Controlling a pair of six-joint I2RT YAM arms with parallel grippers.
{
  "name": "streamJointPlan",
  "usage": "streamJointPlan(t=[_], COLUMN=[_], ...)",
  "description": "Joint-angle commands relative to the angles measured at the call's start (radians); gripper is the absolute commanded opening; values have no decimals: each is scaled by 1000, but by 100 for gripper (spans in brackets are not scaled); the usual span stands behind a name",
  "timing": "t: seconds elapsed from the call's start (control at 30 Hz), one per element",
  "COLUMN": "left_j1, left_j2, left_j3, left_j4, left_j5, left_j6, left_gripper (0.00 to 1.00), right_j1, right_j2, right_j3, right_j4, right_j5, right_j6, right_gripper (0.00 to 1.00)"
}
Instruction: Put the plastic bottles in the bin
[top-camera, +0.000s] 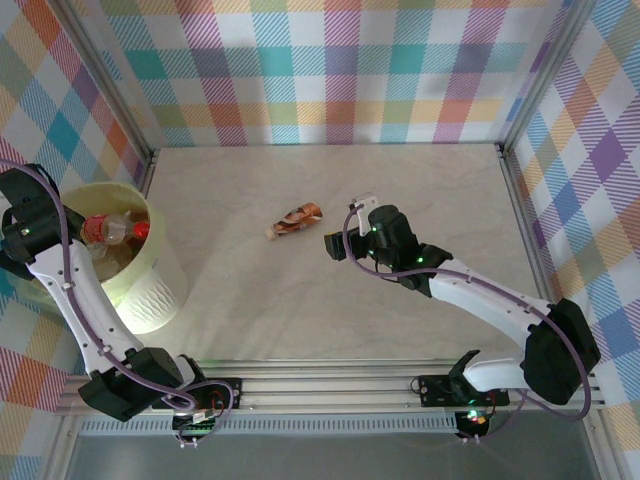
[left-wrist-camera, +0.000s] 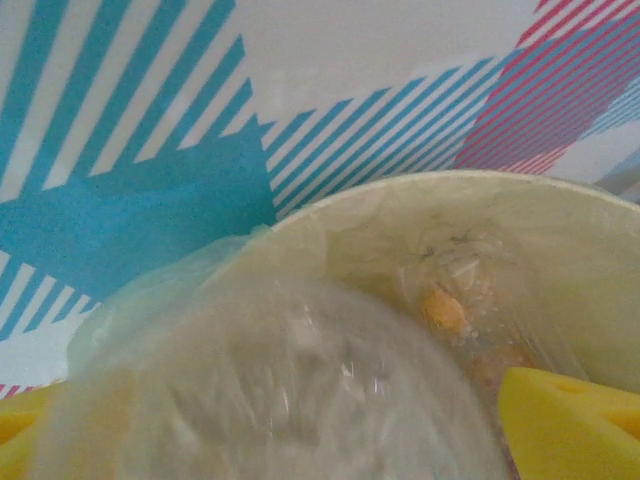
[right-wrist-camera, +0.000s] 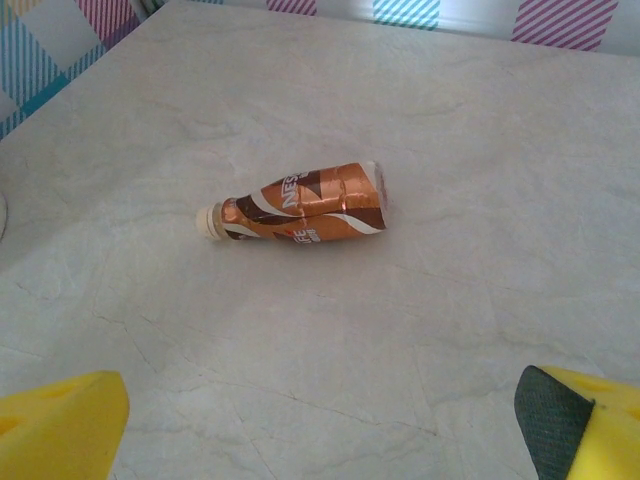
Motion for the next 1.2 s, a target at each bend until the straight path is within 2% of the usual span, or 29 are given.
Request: streamJointPlan(t=[0.0, 0.13, 0.37, 0.57, 0.73, 0.93, 1.07, 1.17], left_j1=[10, 10, 11, 10, 10, 10, 10, 10], left_j2=[-11, -13, -19, -44, -84, -106, -112, -121], left_j3=[52, 101, 173, 142, 48, -30, -9, 9], left_j4=[-39, -60, -105, -123, -101, -94, -103, -105], left_j5=[41, 103, 273, 413, 551, 591, 623, 692], left_j6=[-9, -5, -19, -58, -90, -101, -98, -106], left_gripper=[95, 100, 100, 100, 100, 100, 100, 100], right_j1=[-1, -1, -1, -1, -1, -1, -1, -1], right_j2=[19, 30, 44, 45, 45, 50, 53, 58], right_j3=[38, 49, 56, 56, 54, 53, 54, 54], right_j4=[-12, -19, -22, -28, -30, -31, -33, -34], right_j5=[-6, -2, -2, -1, 4, 4, 4, 5], right_j6=[22, 28, 44, 50, 51, 54, 53, 57], right_gripper=[100, 100, 100, 100, 100, 100, 100, 100])
